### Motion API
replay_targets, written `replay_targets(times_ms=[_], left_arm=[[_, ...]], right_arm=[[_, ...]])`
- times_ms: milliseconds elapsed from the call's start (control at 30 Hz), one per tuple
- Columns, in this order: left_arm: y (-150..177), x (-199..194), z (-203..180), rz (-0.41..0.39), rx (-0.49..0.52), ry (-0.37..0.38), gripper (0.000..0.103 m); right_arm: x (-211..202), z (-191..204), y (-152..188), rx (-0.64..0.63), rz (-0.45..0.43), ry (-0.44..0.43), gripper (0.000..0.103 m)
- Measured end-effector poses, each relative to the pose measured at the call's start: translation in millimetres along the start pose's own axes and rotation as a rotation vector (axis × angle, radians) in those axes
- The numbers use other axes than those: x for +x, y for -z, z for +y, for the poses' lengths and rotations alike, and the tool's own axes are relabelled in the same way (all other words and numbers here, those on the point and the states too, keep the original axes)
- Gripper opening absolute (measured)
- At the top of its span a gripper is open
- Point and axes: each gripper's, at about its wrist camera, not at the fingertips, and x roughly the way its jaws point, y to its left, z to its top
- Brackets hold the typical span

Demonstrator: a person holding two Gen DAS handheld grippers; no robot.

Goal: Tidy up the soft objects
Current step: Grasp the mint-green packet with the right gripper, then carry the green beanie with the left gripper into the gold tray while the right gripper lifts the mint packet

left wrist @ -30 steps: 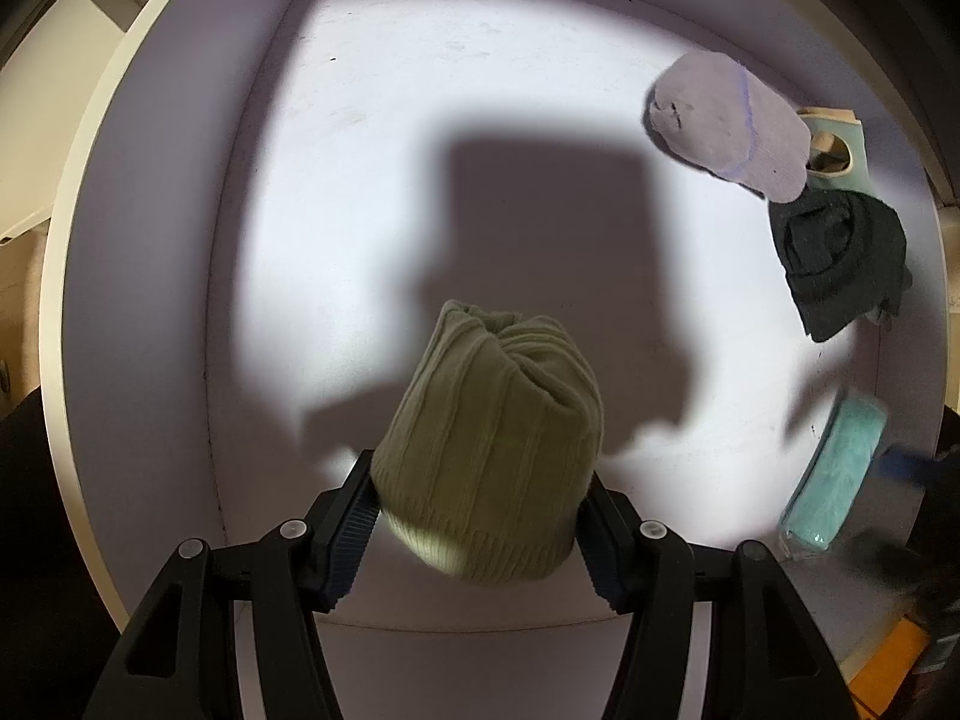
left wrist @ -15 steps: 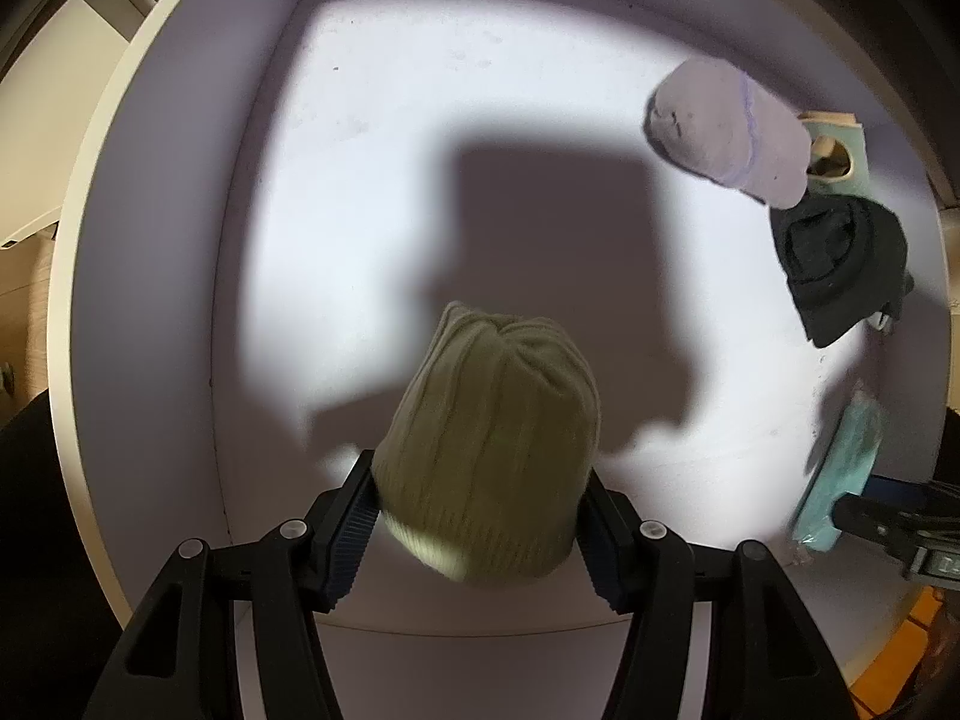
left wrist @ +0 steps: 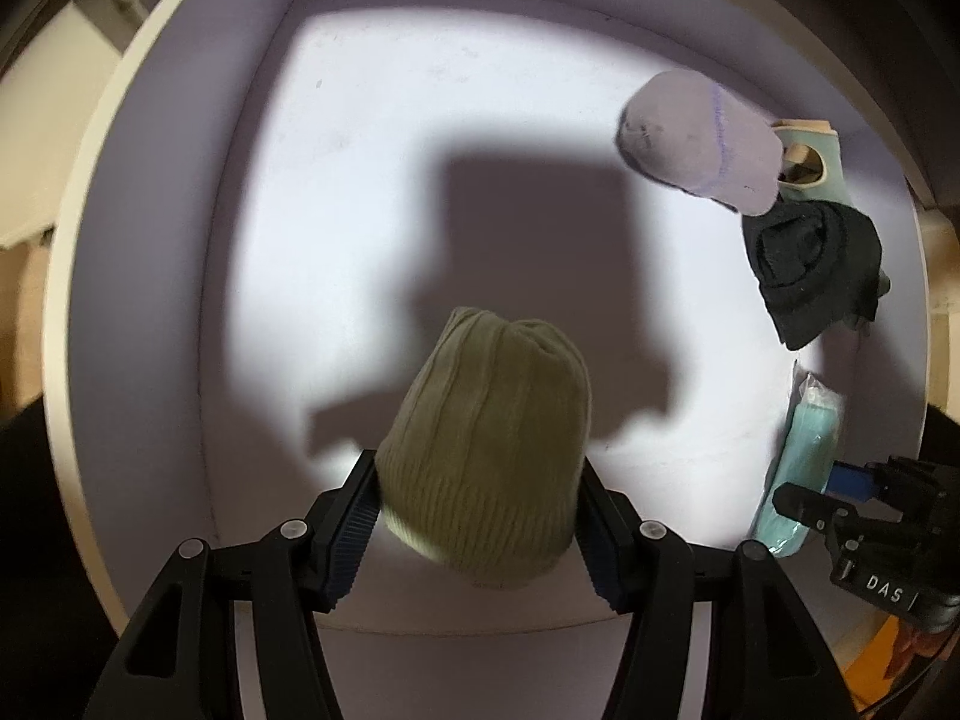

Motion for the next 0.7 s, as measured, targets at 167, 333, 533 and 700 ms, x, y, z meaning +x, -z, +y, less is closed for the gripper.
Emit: replay_targets(times_ms=[167, 333, 533, 700], left_arm=[[3.9, -11.9, -10.5, -0.038, 0.030, -0.009, 0.060], [10.6, -19.9, -17.0, -0.058, 0.065, -0.032, 0.059], [11.4, -41.0, -23.4, -0.093, 0.046, 0.001, 0.058], [17.7, -68.6, -29.0, -0.149, 0.038, 0.017, 0.058]], right_arm=[[7.3, 2.4, -1.7, 0.005, 0.003, -0.003, 0.039], [5.3, 2.4, -7.3, 0.015, 0.004, -0.009, 0.039], [15.8, -5.2, -8.7, 0.029, 0.017, -0.016, 0.039], [23.0, -5.2, -12.1, 0.031, 0.017, -0.013, 0.039]])
